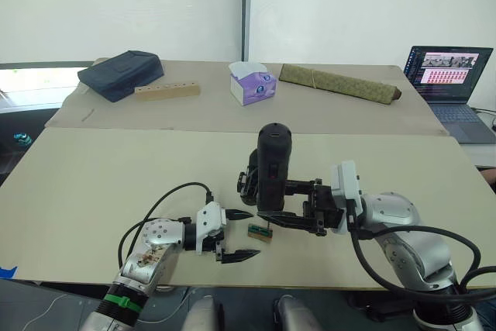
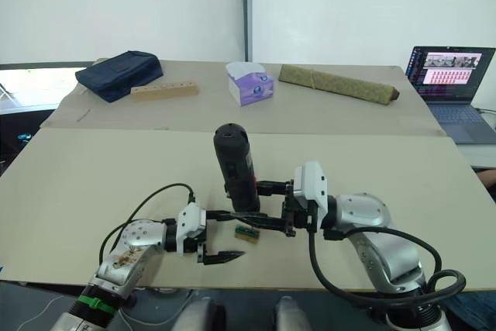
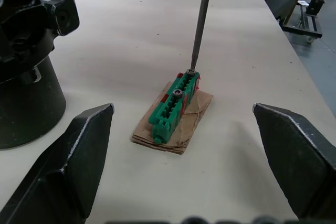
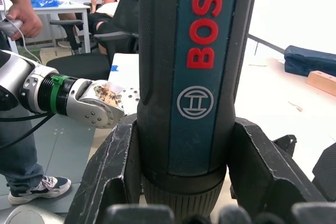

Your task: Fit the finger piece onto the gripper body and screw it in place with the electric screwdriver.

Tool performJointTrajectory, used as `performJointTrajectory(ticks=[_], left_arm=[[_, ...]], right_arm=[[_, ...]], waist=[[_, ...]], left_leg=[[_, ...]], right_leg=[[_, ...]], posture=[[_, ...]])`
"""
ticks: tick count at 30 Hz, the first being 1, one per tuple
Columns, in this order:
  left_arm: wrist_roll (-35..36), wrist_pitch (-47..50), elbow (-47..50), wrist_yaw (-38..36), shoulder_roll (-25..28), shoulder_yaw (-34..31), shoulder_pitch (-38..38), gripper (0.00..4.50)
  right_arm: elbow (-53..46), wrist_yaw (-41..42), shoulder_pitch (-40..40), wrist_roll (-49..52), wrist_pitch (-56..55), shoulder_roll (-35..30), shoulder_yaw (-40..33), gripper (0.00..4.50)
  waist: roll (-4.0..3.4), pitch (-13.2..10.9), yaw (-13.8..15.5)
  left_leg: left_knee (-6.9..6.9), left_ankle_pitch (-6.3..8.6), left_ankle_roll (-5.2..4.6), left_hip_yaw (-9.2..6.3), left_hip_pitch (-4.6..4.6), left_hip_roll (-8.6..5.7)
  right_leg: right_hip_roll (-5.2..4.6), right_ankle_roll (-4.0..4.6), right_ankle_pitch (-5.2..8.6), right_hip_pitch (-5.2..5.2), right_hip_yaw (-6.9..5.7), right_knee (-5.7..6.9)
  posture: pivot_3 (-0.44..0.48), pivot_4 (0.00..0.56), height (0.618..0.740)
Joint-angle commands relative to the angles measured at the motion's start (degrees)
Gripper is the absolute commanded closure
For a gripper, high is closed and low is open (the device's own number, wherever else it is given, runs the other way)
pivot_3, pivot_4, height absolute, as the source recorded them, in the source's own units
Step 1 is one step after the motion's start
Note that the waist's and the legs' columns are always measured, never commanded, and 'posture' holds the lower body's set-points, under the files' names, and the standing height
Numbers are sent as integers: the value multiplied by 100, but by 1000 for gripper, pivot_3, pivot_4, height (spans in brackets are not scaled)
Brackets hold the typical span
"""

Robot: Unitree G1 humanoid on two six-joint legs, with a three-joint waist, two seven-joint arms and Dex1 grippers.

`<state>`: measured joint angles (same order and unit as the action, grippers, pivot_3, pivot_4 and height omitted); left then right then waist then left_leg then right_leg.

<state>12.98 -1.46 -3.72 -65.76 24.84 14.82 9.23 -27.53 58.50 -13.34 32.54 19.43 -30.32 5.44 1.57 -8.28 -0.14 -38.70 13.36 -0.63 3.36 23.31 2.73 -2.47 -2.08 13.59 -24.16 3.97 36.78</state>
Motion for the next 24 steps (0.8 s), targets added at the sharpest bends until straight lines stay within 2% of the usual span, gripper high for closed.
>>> performJointTrajectory(ticks=[1, 24], left_arm=[[-139, 5, -223, -50, 12, 222, -159, 0], [-178, -122, -486, -76, -62, 258, -46, 0]], right_arm=[[-154, -23, -159, 100, -98, -28, -124, 2600], [-88, 3, -72, 60, -192, -73, -136, 2600]], waist=[[0, 0, -2], [-2, 1, 15]], left_leg=[[0, 0, 0, 0, 0, 0], [0, 0, 0, 0, -1, -1]], right_leg=[[0, 0, 0, 0, 0, 0], [-1, 0, 0, 2, 0, 0]], posture=[[0, 150, 740], [0, 150, 740]])
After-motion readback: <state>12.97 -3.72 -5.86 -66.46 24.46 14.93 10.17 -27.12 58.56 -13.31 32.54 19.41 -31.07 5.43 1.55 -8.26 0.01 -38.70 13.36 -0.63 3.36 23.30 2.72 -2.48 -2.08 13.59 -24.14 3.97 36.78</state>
